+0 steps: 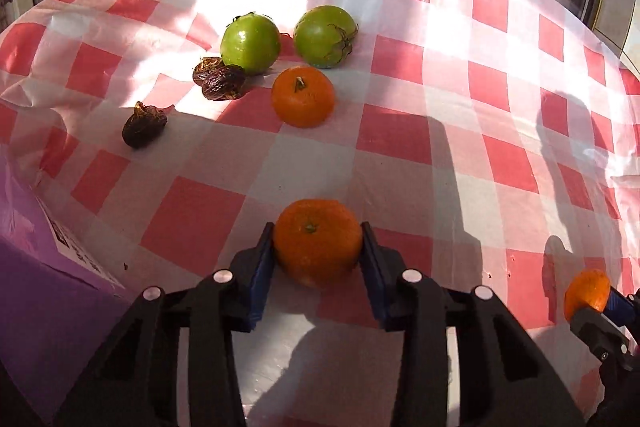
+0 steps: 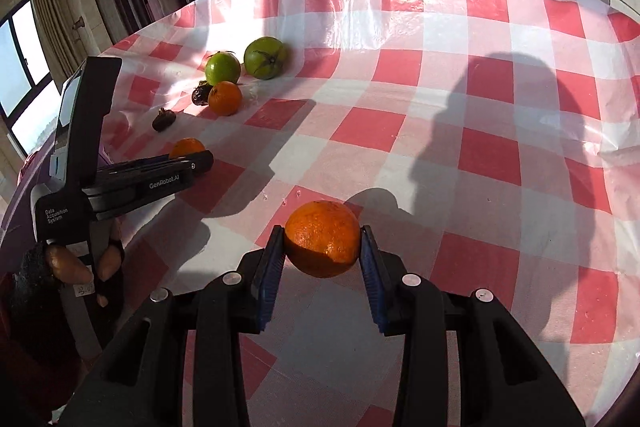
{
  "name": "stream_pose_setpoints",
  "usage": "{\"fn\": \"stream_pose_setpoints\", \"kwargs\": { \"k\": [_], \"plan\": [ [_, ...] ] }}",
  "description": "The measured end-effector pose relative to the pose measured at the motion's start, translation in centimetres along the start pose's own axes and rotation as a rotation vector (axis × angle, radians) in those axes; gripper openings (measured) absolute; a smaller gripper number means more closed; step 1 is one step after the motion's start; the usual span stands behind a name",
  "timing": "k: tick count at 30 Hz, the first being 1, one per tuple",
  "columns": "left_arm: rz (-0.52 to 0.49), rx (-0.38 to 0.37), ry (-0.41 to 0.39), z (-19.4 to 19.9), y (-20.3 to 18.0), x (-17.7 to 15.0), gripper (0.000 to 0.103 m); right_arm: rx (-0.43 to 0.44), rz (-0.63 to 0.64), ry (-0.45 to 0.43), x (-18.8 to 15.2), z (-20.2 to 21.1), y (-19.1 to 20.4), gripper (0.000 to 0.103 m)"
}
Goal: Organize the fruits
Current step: 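Carry both oranges with both tools over the purple box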
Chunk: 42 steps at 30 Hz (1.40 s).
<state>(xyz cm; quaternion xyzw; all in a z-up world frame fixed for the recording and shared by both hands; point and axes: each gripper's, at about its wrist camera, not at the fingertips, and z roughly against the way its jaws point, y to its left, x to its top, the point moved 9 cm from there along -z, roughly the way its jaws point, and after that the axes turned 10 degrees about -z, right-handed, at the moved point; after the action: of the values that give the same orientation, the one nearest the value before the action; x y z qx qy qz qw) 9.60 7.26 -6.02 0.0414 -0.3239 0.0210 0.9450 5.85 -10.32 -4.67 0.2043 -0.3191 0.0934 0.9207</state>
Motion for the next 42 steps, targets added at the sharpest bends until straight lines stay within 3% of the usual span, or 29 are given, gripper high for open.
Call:
{"fn": "stream_pose_setpoints", "kwargs": {
  "k": [10,23,29,35,42],
  "plan": [
    [-0.087,-0.135,0.022,5.3,-4.0,-6.1,0.040,-0.026,-0.091,0.063,-4.1,2.2,-0.5,0.037],
    [-0.125,-0.183,-0.087,13.3,-3.9,-8.8,0.040,0.001,-0.095,0.056,-8.1,5.9,3.0,0.038],
    [-0.097,-0.182,-0.153,17.1,-1.4,-8.9,0.040,0.026,-0.035,0.048,-8.5,7.0,6.5,0.038],
    [-0.034,-0.150,-0.277,23.0,3.7,-7.6,0.040,0.091,0.081,-0.001,-6.9,8.7,12.6,0.038],
    [0.032,-0.052,-0.362,27.4,10.9,-7.0,0.040,0.206,0.221,-0.039,-4.9,9.3,21.5,0.038]
  ]
}}
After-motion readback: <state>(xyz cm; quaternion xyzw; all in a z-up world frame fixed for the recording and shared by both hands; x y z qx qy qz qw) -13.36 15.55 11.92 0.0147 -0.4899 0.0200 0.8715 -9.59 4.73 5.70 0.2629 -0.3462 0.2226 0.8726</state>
